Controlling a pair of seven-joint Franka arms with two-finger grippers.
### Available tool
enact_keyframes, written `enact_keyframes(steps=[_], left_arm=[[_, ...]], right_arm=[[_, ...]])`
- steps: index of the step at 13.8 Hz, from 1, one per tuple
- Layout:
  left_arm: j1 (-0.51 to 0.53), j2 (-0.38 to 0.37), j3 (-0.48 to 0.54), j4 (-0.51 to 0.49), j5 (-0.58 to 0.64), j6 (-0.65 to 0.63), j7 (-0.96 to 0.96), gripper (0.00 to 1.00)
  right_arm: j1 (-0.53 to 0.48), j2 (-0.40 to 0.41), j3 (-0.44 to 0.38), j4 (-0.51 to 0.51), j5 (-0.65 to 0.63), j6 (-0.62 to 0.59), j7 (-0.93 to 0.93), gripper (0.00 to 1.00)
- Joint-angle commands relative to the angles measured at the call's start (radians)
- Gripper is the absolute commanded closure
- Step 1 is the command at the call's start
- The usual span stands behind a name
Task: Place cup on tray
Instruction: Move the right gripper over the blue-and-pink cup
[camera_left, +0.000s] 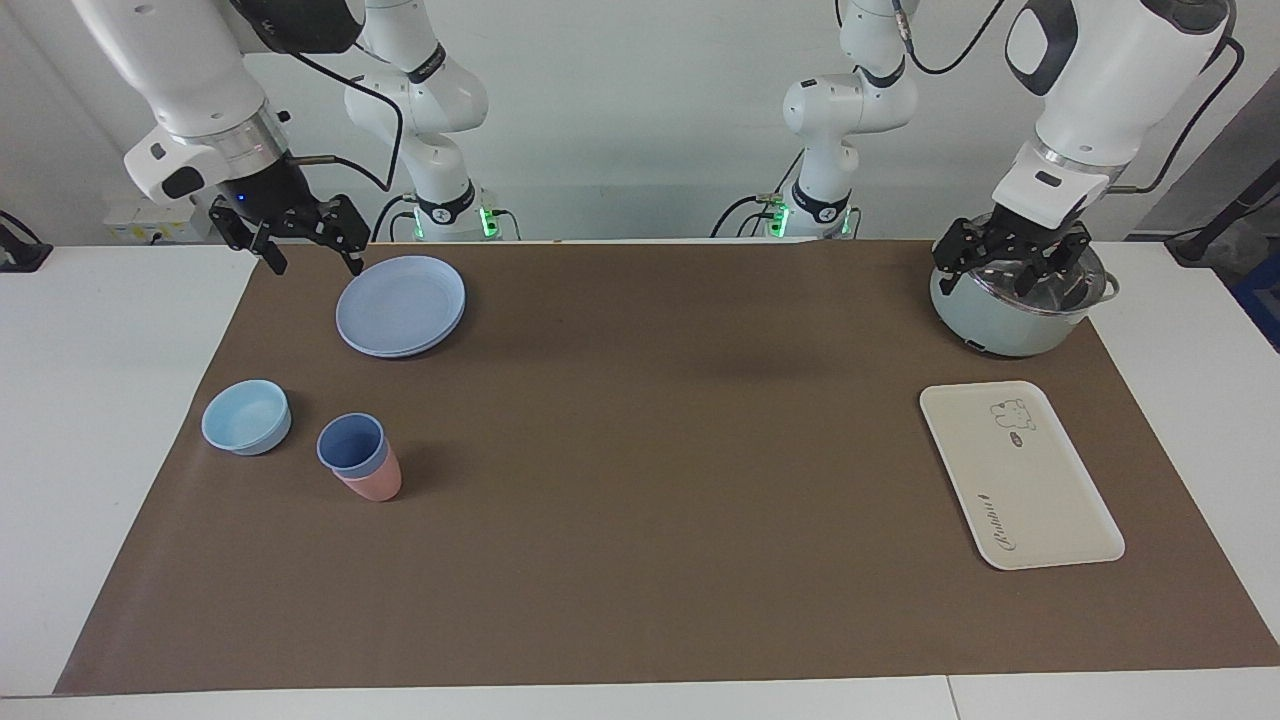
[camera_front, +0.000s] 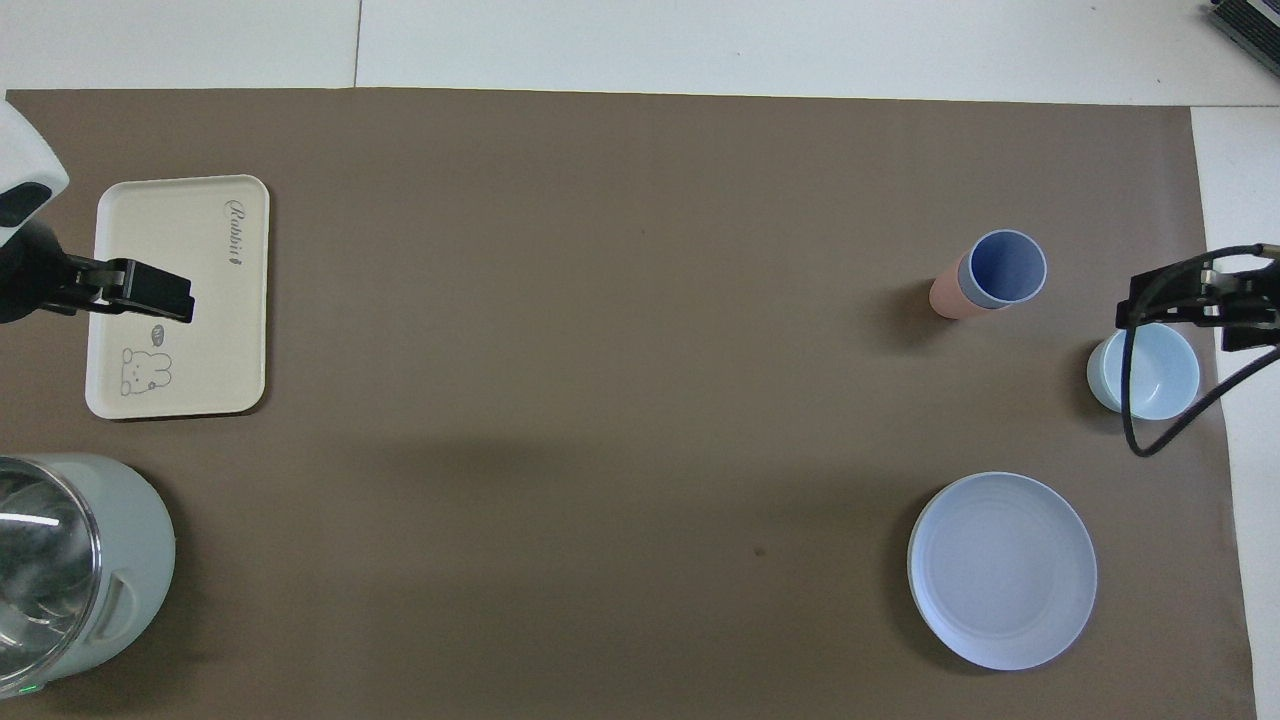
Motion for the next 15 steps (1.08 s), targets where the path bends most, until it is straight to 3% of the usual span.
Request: enact_keyframes(steps=[1, 4, 8, 11, 13, 15], left_arm=[[0.012, -0.026, -0.002, -0.031, -0.014, 0.012, 0.016, 0.0], [0.012, -0.026, -0.002, -0.031, -0.014, 0.013, 0.016, 0.0], [0.012, -0.026, -0.002, -0.031, -0.014, 0.013, 0.014, 0.0], [0.012, -0.026, -0.002, -0.031, -0.014, 0.013, 0.014, 0.0], [0.012, -0.026, -0.002, -0.031, -0.014, 0.013, 0.014, 0.0], [0.012, -0.026, -0.002, -0.031, -0.014, 0.013, 0.016, 0.0]], right_arm=[[-0.056, 0.048, 0.004, -0.003, 0.035, 0.08, 0.1, 0.11], [-0.117, 0.15, 0.003, 0.055, 0.094, 0.141, 0.163, 0.23], [-0.182, 0.331, 0.003, 0.187, 0.194, 0.156, 0.366, 0.16], [-0.237, 0.405, 0.001, 0.178, 0.331, 0.264, 0.473, 0.13], [-0.236, 0.453, 0.004, 0.178, 0.351, 0.275, 0.513, 0.13], [-0.24, 0.505, 0.003, 0.172, 0.453, 0.273, 0.556, 0.11]])
